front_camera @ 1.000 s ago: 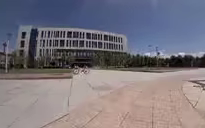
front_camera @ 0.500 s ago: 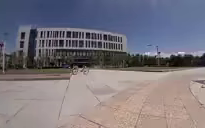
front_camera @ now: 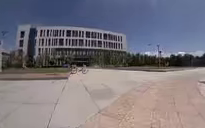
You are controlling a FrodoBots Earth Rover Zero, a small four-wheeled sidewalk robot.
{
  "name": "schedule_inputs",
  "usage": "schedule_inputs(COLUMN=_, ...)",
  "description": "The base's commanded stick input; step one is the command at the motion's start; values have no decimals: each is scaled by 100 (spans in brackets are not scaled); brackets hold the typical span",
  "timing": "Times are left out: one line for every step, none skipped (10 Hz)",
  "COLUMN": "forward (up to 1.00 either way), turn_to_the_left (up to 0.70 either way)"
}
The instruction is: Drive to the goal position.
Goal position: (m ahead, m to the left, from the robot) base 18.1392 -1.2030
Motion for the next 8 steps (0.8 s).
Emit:
schedule_inputs(forward=54, turn_to_the_left=0)
schedule_inputs(forward=53, turn_to_the_left=0)
schedule_inputs(forward=52, turn_to_the_left=0)
schedule_inputs(forward=50, turn_to_the_left=0)
schedule_inputs(forward=50, turn_to_the_left=0)
schedule_inputs(forward=49, turn_to_the_left=0)
schedule_inputs(forward=48, turn_to_the_left=0)
schedule_inputs(forward=48, turn_to_the_left=0)
